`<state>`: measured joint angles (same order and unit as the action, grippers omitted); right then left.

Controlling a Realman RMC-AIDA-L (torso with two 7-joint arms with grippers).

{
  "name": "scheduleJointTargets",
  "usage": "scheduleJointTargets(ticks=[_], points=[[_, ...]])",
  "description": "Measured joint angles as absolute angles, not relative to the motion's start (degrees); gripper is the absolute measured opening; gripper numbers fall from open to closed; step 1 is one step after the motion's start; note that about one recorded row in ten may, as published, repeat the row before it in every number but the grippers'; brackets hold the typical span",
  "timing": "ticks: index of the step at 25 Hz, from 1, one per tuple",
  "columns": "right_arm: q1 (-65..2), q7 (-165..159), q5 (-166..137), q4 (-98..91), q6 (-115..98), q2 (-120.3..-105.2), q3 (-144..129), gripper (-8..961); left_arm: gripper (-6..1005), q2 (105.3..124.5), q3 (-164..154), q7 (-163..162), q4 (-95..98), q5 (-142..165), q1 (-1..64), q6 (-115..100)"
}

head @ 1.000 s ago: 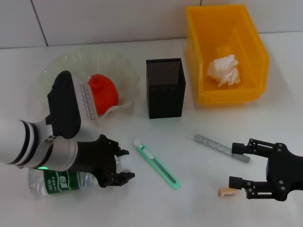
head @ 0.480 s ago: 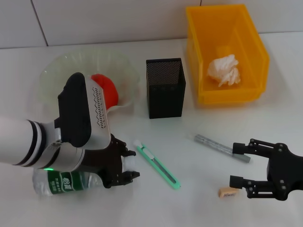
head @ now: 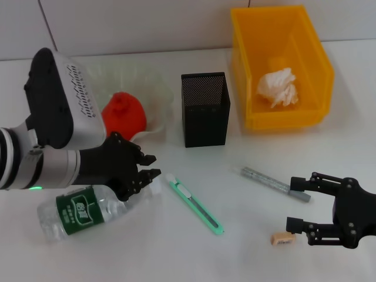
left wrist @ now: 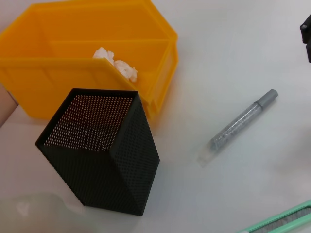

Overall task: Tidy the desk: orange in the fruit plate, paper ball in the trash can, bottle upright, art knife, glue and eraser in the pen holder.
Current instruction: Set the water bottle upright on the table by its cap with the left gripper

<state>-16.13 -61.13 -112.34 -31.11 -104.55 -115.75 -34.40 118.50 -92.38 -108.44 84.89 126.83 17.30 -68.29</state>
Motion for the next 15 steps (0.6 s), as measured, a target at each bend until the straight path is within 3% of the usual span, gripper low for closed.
scheduleJointTargets(ticks=[2,4,15], points=[[-16.31,-61.17,-112.32,-31.11,-104.56,-115.74,-34.42,833,311,118.46,-92.33,-108.15,85.23,126.97,17.05,-68.89],[-16.48,-61.23,-112.32,-31.11,-104.50,-115.76,-34.59,833,127,118.50,-93.03,-107.13,84.83,127.65,17.09,-68.76],[-16.47,-61.26,-112.32,-31.11,-104.59,-115.84,-34.51,832,-2,118.82,-97.36,-110.76,83.66,132.05,17.75,-64.89]])
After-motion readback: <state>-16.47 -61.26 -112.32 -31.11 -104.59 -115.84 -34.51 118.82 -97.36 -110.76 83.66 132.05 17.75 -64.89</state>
